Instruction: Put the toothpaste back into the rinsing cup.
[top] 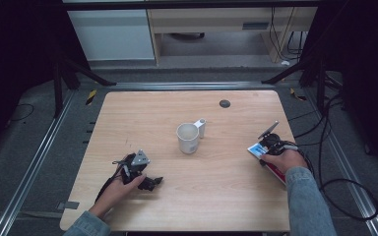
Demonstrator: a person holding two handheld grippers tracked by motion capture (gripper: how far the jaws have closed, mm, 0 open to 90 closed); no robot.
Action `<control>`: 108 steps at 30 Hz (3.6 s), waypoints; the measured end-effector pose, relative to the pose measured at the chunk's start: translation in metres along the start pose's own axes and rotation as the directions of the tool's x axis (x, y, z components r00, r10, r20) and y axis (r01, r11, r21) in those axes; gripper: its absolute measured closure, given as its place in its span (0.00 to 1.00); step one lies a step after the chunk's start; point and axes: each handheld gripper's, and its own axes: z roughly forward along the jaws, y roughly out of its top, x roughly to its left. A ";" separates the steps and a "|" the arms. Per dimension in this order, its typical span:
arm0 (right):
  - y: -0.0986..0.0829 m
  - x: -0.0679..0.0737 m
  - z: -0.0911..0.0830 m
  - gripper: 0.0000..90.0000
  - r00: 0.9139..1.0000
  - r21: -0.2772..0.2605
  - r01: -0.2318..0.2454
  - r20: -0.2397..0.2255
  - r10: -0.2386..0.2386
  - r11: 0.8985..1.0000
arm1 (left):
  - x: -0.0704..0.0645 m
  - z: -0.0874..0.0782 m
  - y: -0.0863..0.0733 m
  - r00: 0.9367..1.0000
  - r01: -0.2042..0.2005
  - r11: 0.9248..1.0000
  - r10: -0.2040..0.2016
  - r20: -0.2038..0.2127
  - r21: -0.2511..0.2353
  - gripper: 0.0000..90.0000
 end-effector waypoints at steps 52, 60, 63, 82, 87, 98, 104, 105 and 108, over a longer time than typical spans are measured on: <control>0.012 -0.004 -0.077 0.82 1.000 -0.162 0.010 0.004 -0.009 0.987 | 0.000 0.000 0.000 1.000 0.001 1.000 -0.001 -0.001 -0.003 0.00; 0.016 -0.006 -0.094 0.82 1.000 -0.214 -0.004 0.010 0.006 0.977 | 0.000 0.000 0.000 1.000 0.001 1.000 -0.001 -0.001 -0.004 0.00; 0.019 -0.005 -0.102 0.82 1.000 -0.244 -0.004 0.009 0.007 0.970 | 0.000 0.000 0.000 1.000 0.001 1.000 -0.001 -0.001 -0.003 0.00; 0.039 0.017 -0.121 0.82 1.000 -0.437 0.004 -0.015 -0.012 0.900 | 0.000 0.000 0.000 1.000 0.001 1.000 -0.001 -0.001 -0.003 0.00; 0.044 0.024 -0.121 0.82 1.000 -0.476 0.015 -0.005 -0.020 0.879 | 0.000 0.000 0.000 1.000 0.001 1.000 -0.001 -0.001 -0.003 0.00; 0.055 0.038 -0.121 0.82 1.000 -0.550 0.020 -0.008 -0.028 0.835 | 0.000 0.000 0.000 1.000 0.001 1.000 -0.001 -0.001 -0.003 0.00; 0.059 0.048 -0.117 0.82 0.999 -0.579 0.014 -0.022 -0.033 0.815 | 0.000 0.000 0.000 1.000 0.002 1.000 -0.002 -0.001 -0.003 0.00; 0.060 0.050 -0.116 0.82 0.999 -0.584 0.013 -0.022 -0.032 0.812 | 0.000 0.000 0.000 1.000 0.004 1.000 -0.004 0.000 -0.003 0.00; 0.061 0.056 -0.114 0.82 0.999 -0.597 0.012 -0.032 -0.038 0.802 | 0.000 0.000 0.000 1.000 0.004 1.000 -0.004 0.000 -0.004 0.00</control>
